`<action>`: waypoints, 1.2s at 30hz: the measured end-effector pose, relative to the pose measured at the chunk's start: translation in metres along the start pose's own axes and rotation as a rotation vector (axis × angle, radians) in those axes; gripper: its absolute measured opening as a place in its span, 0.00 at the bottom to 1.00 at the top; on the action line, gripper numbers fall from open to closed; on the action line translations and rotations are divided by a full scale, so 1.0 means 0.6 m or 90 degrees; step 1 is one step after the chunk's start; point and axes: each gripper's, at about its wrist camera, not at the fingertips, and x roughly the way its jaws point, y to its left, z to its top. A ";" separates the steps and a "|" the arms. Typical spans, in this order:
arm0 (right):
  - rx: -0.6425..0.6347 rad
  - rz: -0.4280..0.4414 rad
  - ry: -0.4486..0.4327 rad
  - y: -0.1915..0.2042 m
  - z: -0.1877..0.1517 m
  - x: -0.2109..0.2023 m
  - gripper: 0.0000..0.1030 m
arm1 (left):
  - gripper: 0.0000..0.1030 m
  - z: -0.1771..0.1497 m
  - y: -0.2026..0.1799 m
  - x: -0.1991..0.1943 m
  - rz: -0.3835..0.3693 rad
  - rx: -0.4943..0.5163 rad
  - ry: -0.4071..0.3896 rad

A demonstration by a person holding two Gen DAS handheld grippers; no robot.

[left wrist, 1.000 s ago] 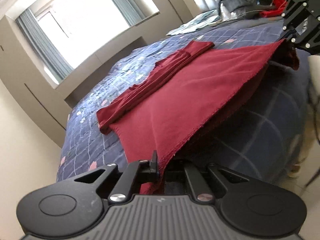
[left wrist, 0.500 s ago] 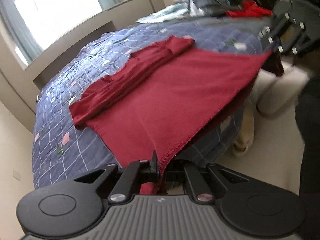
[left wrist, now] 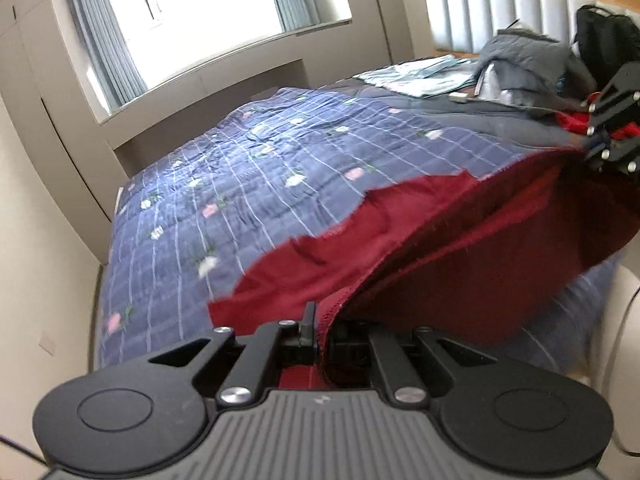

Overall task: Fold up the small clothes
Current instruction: 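Lift the hem with both grippers and fold it over toward the collar, open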

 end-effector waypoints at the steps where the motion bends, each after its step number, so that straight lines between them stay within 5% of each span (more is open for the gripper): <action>1: 0.001 -0.004 -0.001 -0.021 0.012 0.014 0.05 | 0.04 0.017 0.005 0.021 0.003 -0.003 0.009; 9: 0.061 -0.007 0.017 -0.169 0.069 0.176 0.06 | 0.04 0.084 0.079 0.206 -0.007 -0.062 0.082; 20: 0.144 0.033 0.072 -0.297 0.058 0.400 0.06 | 0.05 0.060 0.165 0.441 -0.079 -0.146 0.172; 24: 0.178 0.038 0.094 -0.325 0.031 0.454 0.07 | 0.20 0.052 0.189 0.488 -0.126 -0.174 0.191; 25: 0.188 0.040 0.100 -0.332 0.023 0.466 0.07 | 0.27 0.050 0.197 0.496 -0.153 -0.179 0.194; 26: 0.198 0.043 0.104 -0.338 0.015 0.476 0.08 | 0.47 0.051 0.206 0.502 -0.175 -0.181 0.190; 27: 0.207 0.045 0.109 -0.344 0.008 0.485 0.10 | 0.69 0.049 0.218 0.505 -0.185 -0.186 0.180; 29: 0.223 0.045 0.116 -0.356 -0.005 0.499 0.16 | 0.83 0.051 0.238 0.508 -0.194 -0.198 0.169; 34: 0.308 0.063 0.093 -0.393 -0.029 0.510 0.41 | 0.90 0.054 0.298 0.508 -0.196 -0.281 0.131; 36: 0.355 0.048 0.069 -0.408 -0.034 0.500 0.79 | 0.96 0.048 0.321 0.501 -0.185 -0.340 0.097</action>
